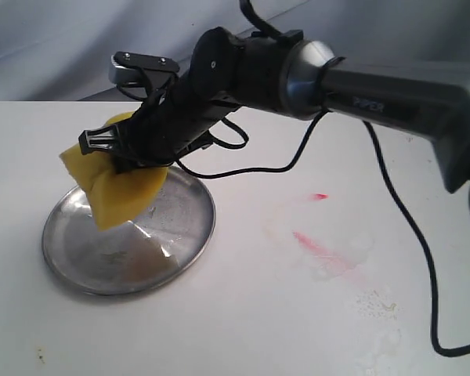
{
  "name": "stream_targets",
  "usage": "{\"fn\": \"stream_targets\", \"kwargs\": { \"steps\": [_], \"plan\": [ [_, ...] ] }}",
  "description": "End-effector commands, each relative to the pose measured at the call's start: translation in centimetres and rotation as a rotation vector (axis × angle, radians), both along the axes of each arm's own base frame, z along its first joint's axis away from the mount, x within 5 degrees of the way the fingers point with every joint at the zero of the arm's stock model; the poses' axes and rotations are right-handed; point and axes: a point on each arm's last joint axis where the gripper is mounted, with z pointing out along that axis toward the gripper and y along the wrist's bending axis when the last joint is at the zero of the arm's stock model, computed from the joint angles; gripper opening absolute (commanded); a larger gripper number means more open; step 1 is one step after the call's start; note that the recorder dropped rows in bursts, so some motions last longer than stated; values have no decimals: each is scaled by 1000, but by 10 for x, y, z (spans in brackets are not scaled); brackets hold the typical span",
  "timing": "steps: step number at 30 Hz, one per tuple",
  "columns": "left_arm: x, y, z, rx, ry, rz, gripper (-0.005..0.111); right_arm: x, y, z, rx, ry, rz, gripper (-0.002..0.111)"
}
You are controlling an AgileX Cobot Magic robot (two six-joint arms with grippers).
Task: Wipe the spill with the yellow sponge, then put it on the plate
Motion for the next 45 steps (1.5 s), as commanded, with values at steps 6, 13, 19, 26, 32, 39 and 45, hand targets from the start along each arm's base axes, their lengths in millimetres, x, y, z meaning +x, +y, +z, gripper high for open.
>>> {"fn": "stream_targets", "kwargs": {
  "steps": [6, 13, 19, 26, 32, 39, 45],
  "plan": [
    [0, 0, -1, -1, -5, 0, 0, 6, 10, -18, 23, 67, -39, 59],
    [0, 0, -1, -1, -5, 0, 0, 4, 9, -18, 13, 106, -55, 69],
    [0, 0, -1, -1, -5, 0, 0, 0, 2, -10, -35, 129, -35, 63],
    [0, 0, -1, -1, -5, 0, 0, -13, -26, 29, -287, -95, 6, 5],
    [0, 0, -1, -1, -5, 0, 0, -39, -59, 43, -283, -194, -71, 0],
    [0, 0, -1, -1, -5, 0, 0, -81, -113, 42, -190, -215, -130, 0],
    [0, 0, -1, -1, -5, 0, 0, -115, -156, 39, -173, -220, -134, 0]
  ]
}}
